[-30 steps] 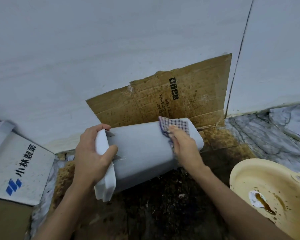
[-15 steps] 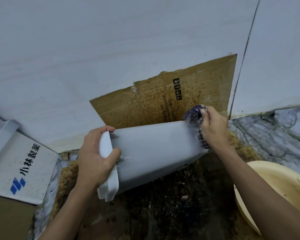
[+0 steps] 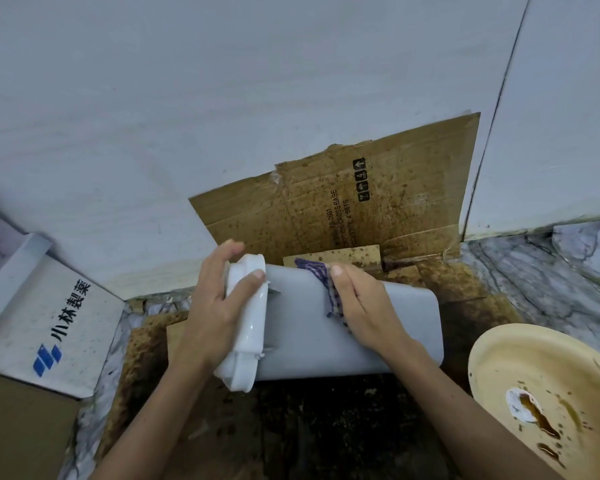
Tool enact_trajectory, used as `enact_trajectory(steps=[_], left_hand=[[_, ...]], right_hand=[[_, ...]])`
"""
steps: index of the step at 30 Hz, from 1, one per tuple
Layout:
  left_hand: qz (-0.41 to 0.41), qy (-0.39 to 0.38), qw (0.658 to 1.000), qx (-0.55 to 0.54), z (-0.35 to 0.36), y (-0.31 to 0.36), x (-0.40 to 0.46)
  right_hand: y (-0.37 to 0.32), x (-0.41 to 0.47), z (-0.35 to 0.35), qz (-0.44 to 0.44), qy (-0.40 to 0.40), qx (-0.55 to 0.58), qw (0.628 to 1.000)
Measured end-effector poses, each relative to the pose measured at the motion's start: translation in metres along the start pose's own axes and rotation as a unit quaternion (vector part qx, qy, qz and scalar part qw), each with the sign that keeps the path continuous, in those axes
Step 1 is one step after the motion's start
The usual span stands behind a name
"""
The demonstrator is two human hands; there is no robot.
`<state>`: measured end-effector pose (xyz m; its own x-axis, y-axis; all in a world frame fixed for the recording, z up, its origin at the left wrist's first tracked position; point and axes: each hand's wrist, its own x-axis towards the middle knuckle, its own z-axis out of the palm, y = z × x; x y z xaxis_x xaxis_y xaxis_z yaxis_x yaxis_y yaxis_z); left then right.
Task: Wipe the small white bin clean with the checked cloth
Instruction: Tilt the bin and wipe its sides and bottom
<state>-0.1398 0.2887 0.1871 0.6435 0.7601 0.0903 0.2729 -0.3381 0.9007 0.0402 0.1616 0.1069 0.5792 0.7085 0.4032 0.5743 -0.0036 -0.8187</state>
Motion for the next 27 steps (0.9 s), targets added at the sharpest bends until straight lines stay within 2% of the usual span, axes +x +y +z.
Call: enact_trajectory(steps=[2, 4, 7, 10, 14, 20, 22, 25, 27], left_hand=[[-0.147, 0.008, 0.988, -0.050, 0.001, 0.002, 0.002], [-0.268, -0.004, 0.952, -0.145, -0.002, 0.002, 0.008], [-0.351, -0.045, 0.920, -0.172, -0.013, -0.001, 0.014], [-0.399, -0.054, 0.904, -0.144, -0.020, -0.003, 0.019], [-0.395, -0.091, 0.911, -0.076, -0.023, -0.008, 0.026], [-0.404, -0.016, 0.913, -0.050, -0.027, -0.022, 0.009], [-0.378, -0.002, 0.925, -0.036, -0.027, -0.022, 0.003], [-0.324, -0.020, 0.946, -0.004, -0.022, -0.018, -0.001], [-0.264, -0.017, 0.964, -0.002, -0.019, -0.015, 0.002]], right_hand=[[0.004, -0.007, 0.001, 0.019, 0.018, -0.019, 0.999], [0.005, -0.014, 0.003, 0.028, 0.035, -0.029, 0.999], [0.006, -0.031, 0.012, 0.000, 0.058, -0.043, 0.997], [0.005, -0.049, 0.024, -0.042, 0.084, -0.063, 0.994], [0.004, -0.064, 0.034, -0.064, 0.097, -0.081, 0.990], [0.004, -0.085, 0.048, -0.066, 0.115, -0.125, 0.983], [0.003, -0.091, 0.052, -0.048, 0.127, -0.140, 0.981], [0.004, -0.100, 0.055, -0.027, 0.143, -0.149, 0.978], [0.004, -0.102, 0.056, -0.019, 0.147, -0.143, 0.979]])
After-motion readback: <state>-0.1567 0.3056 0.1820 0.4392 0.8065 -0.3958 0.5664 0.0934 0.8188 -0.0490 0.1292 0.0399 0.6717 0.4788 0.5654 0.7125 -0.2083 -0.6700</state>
